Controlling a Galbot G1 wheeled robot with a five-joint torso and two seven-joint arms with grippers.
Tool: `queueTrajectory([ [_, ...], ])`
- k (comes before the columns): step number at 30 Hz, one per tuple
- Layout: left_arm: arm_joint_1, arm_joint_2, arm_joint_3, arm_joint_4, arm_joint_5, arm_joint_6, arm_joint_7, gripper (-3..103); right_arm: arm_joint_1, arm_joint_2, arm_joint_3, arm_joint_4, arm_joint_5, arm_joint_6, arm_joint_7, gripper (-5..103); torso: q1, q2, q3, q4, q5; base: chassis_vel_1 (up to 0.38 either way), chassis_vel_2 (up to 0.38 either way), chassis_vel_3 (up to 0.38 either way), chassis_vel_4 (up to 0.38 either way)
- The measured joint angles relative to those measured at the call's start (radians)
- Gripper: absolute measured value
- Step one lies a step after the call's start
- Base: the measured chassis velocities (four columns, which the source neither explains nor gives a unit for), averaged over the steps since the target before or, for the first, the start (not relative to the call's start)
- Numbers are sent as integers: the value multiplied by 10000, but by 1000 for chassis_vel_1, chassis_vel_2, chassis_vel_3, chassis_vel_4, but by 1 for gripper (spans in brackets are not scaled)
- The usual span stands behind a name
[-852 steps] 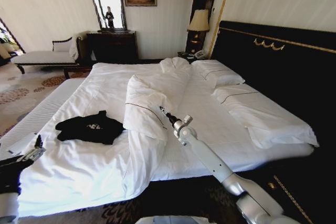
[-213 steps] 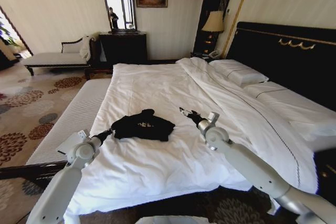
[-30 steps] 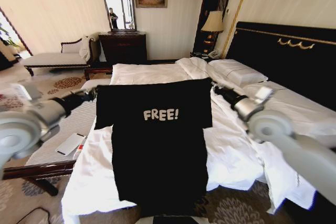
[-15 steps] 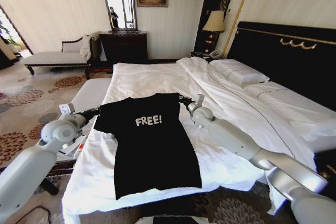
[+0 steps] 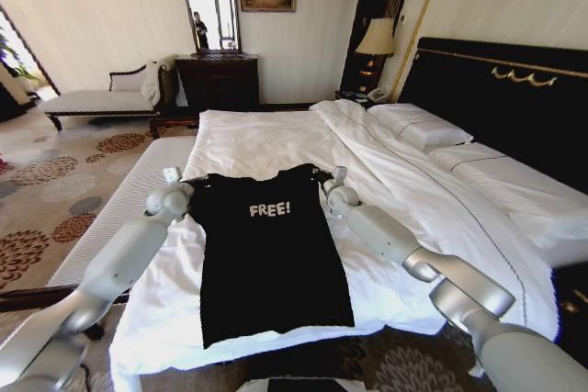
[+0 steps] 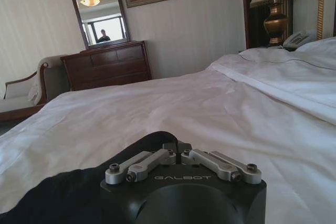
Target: Fold the clothes on the bed.
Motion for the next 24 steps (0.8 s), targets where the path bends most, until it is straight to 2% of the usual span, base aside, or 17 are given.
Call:
queueTrajectory([
  [2, -174, -312, 79, 454, 234, 0, 60, 0, 63, 304, 2, -503, -178, 75, -171, 0, 0, 0, 0, 18, -3, 0, 0, 0, 0],
  [8, -61, -477, -51, 932, 670, 69, 99, 0, 59, 724, 2, -1009, -383, 190, -394, 0, -3, 1, -2, 25, -8, 0, 0, 0, 0],
  [13, 179, -420, -224, 1176, 857, -23, 210, 0, 162, 1021, -1, -1432, -587, 252, -483, 0, -4, 2, -3, 22, -7, 0, 0, 0, 0],
  [24, 377, -585, -355, 1108, 901, -382, 261, 0, 268, 1121, 7, -1660, -982, 356, -395, 0, -5, 2, -3, 17, -6, 0, 0, 0, 0],
])
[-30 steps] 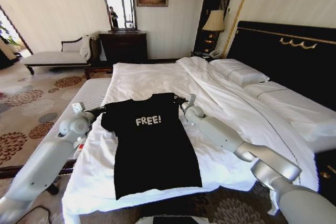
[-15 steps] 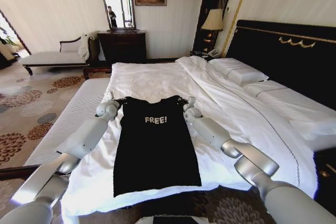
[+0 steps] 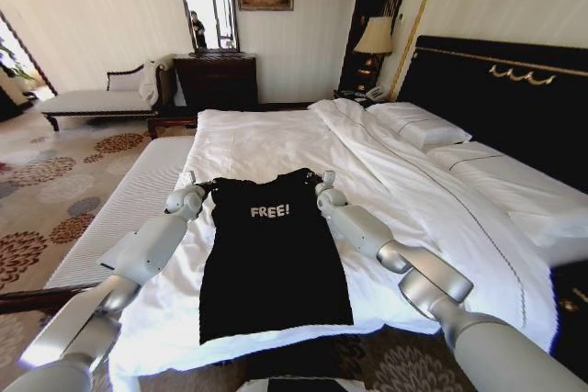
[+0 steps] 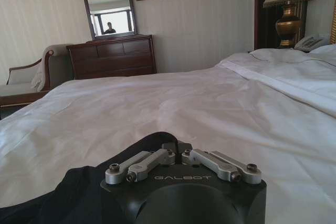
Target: Fold the clothes on the bed.
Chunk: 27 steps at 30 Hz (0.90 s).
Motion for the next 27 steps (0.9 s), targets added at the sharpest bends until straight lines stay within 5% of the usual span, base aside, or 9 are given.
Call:
queueTrajectory([
  [6, -168, 87, -345, -61, -349, -189, -109, 13, 164, -23, 422, 7, -118, 130, 157, 16, 3, -1, 0, 0, 1, 0, 0, 0, 0],
  [7, -187, 138, -379, -61, -399, -189, -115, 19, 186, -45, 441, 12, -145, 130, 181, 27, 3, 0, 1, 0, 0, 0, 0, 0, 0],
  [10, -229, 312, -479, -58, -517, -172, -122, 29, 273, -143, 485, 22, -250, 119, 241, 27, 2, 0, 0, 0, 1, 0, 0, 0, 0],
  [13, -219, 557, -883, -46, -788, 36, -143, 45, 319, -349, 531, 286, -220, 52, 398, 48, 1, 0, 0, 1, -1, 0, 0, 0, 0],
  [15, -205, 595, -979, -46, -859, 70, -172, 45, 317, -397, 539, 364, -212, 47, 426, 54, 1, 0, 0, 1, 0, 0, 0, 0, 0],
  [18, 250, 998, -1900, -370, -1723, 661, -488, 61, 113, -883, 708, 1296, 54, 32, 574, 70, 3, 0, 0, -2, 0, 0, 0, 0, 0],
  [20, 391, 1107, -2073, -459, -1899, 799, -566, 61, 76, -958, 749, 1410, 88, 33, 592, 70, 3, 0, 0, -3, 1, 0, 0, 0, 0],
  [22, 1618, 1726, -3232, -1371, -2861, 1745, -818, 78, -215, -1421, 1087, 2195, 187, 65, 711, 81, 2, 0, 0, -3, -3, 0, 0, 0, 0],
  [27, 3687, 2072, -4695, -2479, -3505, 2572, -1277, 93, -598, -1888, 1432, 3052, 256, 74, 911, 96, -2, 1, -2, 12, -2, 0, 0, 0, 0],
])
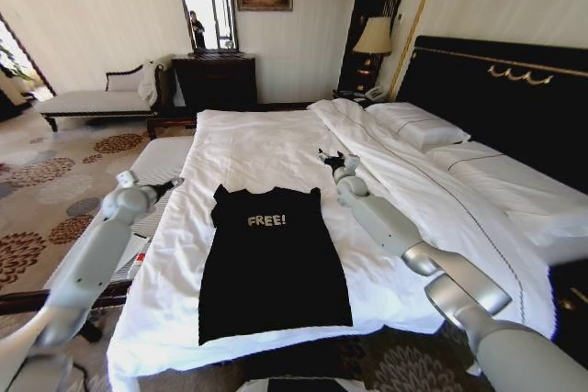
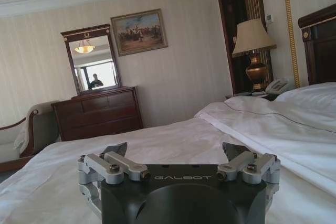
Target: Fold the clothes on the bed.
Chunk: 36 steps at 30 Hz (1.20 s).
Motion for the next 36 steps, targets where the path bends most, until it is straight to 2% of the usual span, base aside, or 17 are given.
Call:
queueTrajectory([
  [1, 364, -113, -234, -117, -66, 31, -15, 97, -88, -87, 37, 118, 7, 0, 61, 99, 0, 0, 0, 0, -5, 0, 0, 0, 0],
  [5, 1060, -629, -623, -483, -183, -29, 139, 100, -294, -137, 124, 242, -19, 0, 152, 100, 1, -1, 1, -12, 0, 0, 0, 0, 0],
  [8, 1158, -918, -624, -570, -164, -107, 321, 100, -386, -68, 179, 233, -37, 0, 188, 100, 2, 0, 2, -16, 3, 0, 0, 0, 0],
  [12, 974, -1585, -321, -356, 2, -382, 847, 100, -561, 61, 229, 153, -102, 0, 250, 100, 4, -2, 3, -11, 3, 0, 0, 0, 0],
  [15, 754, -1833, -116, -88, 135, -500, 978, 100, -583, 52, 229, 114, -125, 0, 250, 100, 4, -1, 3, -10, 5, 0, 0, 0, 0],
  [21, 307, -2335, 205, 463, 244, -572, 1051, 100, -489, -25, 189, -26, -128, -30, 240, 100, 4, -1, 3, -14, 4, 0, 0, 0, 0],
  [27, 140, -2528, 353, 790, 408, -644, 1133, 101, -452, -26, 179, -54, -115, -76, 214, 100, 5, -2, 3, -8, 3, 0, 0, 0, 0],
  [30, 35, -2612, 458, 981, 515, -717, 1229, 87, -452, -19, 174, -82, -115, -102, 193, 100, 4, -2, 3, -8, 2, 0, 0, 0, 0],
  [31, 35, -2612, 458, 981, 515, -717, 1229, 87, -452, -19, 174, -82, -115, -102, 193, 100, 4, -2, 3, -8, 2, 0, 0, 0, 0],
  [35, -54, -2692, 586, 1177, 680, -793, 1332, 72, -469, -15, 174, -92, -113, -129, 187, 100, 5, -2, 3, -12, 3, 0, 0, 0, 0],
  [36, -54, -2692, 586, 1177, 680, -793, 1332, 72, -469, -15, 174, -92, -113, -129, 187, 100, 5, -2, 3, -12, 3, 0, 0, 0, 0],
])
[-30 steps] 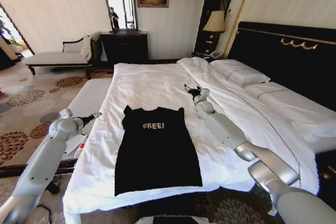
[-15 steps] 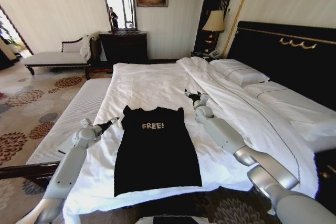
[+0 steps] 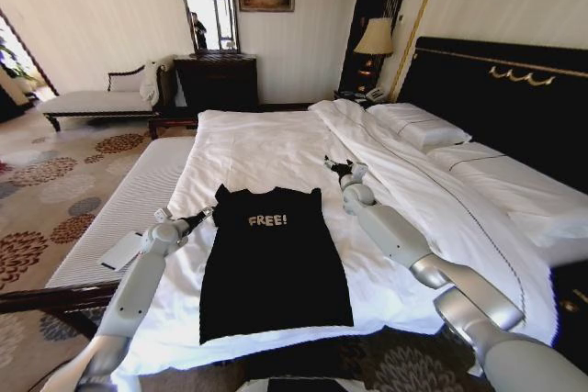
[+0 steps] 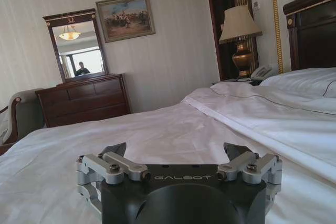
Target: Fold the clothes on the bed.
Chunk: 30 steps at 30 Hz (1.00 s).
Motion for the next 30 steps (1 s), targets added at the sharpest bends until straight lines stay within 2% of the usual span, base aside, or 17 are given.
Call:
queueTrajectory([
  [4, -52, -47, 96, 111, 90, -22, 17, 52, -15, 0, 2, 2, 11, -7, -3, 100, 0, 0, 0, 2, 0, 0, 0, 0, 0],
  [12, -91, -64, 217, 176, 226, -66, 44, 52, -16, -7, 3, 31, 28, -13, -3, 100, 0, 0, 0, 1, 0, 0, 0, 0, 0],
  [15, -89, -64, 257, 175, 240, -85, 44, 37, -16, 6, 0, 55, 47, -17, -1, 100, 0, 0, 0, 1, -1, 0, 0, 0, 0],
  [16, -89, -64, 257, 175, 240, -85, 44, 37, -16, 6, 0, 55, 47, -17, -1, 100, 0, 0, 0, 1, -1, 0, 0, 0, 0],
  [18, -78, -95, 284, 171, 280, -98, 48, 26, -18, 16, -7, 58, 48, -18, 1, 100, -1, -1, 0, 2, -1, 0, 0, 0, 0],
  [20, -75, -105, 291, 166, 293, -100, 56, 26, -23, 15, -9, 61, 48, -19, 3, 100, -1, 0, 0, 1, -2, 0, 0, 0, 0],
  [24, -64, -120, 325, 132, 338, -113, 99, 4, -65, -4, -15, 75, 48, -19, 5, 100, 0, 0, 0, 0, -1, 0, 0, 0, 0],
  [30, -54, -41, 320, 58, 342, -244, 134, 0, -80, -7, -15, 71, 41, -19, 6, 100, -1, 0, 0, 1, -2, 0, 0, 0, 0],
])
